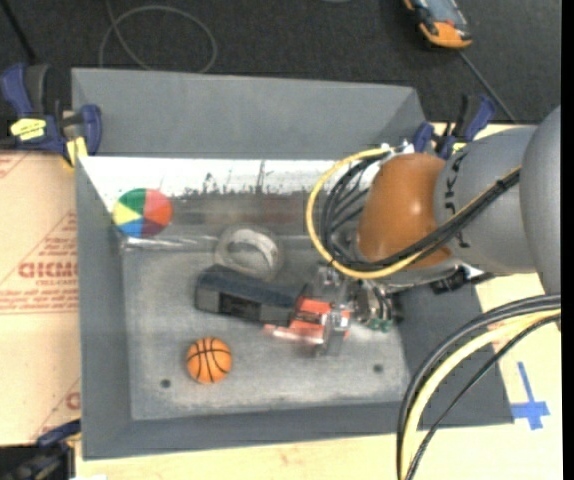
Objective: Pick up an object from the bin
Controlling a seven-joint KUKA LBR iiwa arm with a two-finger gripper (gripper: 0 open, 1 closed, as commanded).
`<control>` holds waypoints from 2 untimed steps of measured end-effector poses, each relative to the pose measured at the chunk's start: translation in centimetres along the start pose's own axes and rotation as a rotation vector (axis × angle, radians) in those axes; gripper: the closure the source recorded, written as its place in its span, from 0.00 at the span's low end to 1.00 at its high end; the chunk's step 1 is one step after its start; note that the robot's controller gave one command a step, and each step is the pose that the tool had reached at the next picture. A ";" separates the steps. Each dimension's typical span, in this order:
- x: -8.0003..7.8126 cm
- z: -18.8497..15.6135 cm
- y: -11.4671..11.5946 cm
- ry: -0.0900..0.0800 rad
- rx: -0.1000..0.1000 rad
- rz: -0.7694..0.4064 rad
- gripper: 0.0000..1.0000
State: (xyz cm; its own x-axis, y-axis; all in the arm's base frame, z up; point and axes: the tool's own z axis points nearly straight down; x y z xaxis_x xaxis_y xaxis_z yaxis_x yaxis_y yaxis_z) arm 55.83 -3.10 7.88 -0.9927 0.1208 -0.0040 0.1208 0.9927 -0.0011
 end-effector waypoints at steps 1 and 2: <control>0.9 0.8 0.0 0.001 0.000 0.151 1.00; 0.9 0.8 0.0 0.001 0.000 0.151 1.00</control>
Offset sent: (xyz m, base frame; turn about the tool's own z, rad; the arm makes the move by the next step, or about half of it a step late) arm 0.0000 0.0000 0.0000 0.0000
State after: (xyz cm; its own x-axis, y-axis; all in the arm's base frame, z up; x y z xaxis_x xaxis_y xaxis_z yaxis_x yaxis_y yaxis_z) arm 54.93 -2.97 7.05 -0.9631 0.2690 -0.0029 0.2690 0.9631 -0.0005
